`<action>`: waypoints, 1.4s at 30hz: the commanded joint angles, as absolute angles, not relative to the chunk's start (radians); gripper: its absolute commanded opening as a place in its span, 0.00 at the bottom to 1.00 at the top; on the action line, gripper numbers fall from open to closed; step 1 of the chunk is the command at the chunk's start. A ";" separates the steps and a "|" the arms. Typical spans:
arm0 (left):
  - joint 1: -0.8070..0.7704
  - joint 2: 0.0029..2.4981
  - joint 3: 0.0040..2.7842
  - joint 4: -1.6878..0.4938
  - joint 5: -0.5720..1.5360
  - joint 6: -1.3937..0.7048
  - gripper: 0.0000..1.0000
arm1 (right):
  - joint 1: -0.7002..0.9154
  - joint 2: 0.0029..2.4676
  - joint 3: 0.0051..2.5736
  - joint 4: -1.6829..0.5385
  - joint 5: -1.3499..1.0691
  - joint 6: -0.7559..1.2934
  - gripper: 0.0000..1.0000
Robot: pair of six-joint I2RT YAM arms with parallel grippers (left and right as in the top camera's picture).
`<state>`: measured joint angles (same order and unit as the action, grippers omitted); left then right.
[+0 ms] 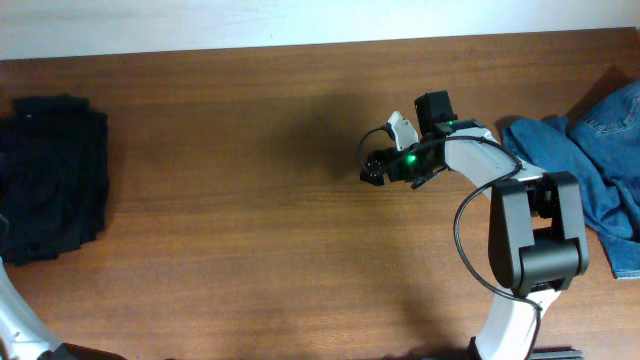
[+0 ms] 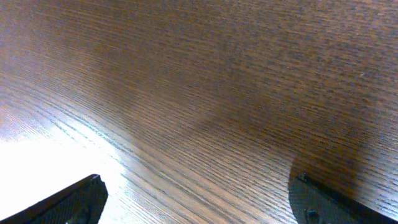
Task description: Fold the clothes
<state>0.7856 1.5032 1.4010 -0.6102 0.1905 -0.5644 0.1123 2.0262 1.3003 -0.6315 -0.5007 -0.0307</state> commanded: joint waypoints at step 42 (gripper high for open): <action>0.540 1.856 1.411 -0.541 -0.099 -0.114 0.05 | 0.136 2.140 1.219 -0.673 -0.435 -0.006 0.99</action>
<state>0.5396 1.8130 1.4010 -0.5529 -0.0498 -0.1333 0.1123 2.0262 1.3003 -0.6315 -0.5007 -0.0303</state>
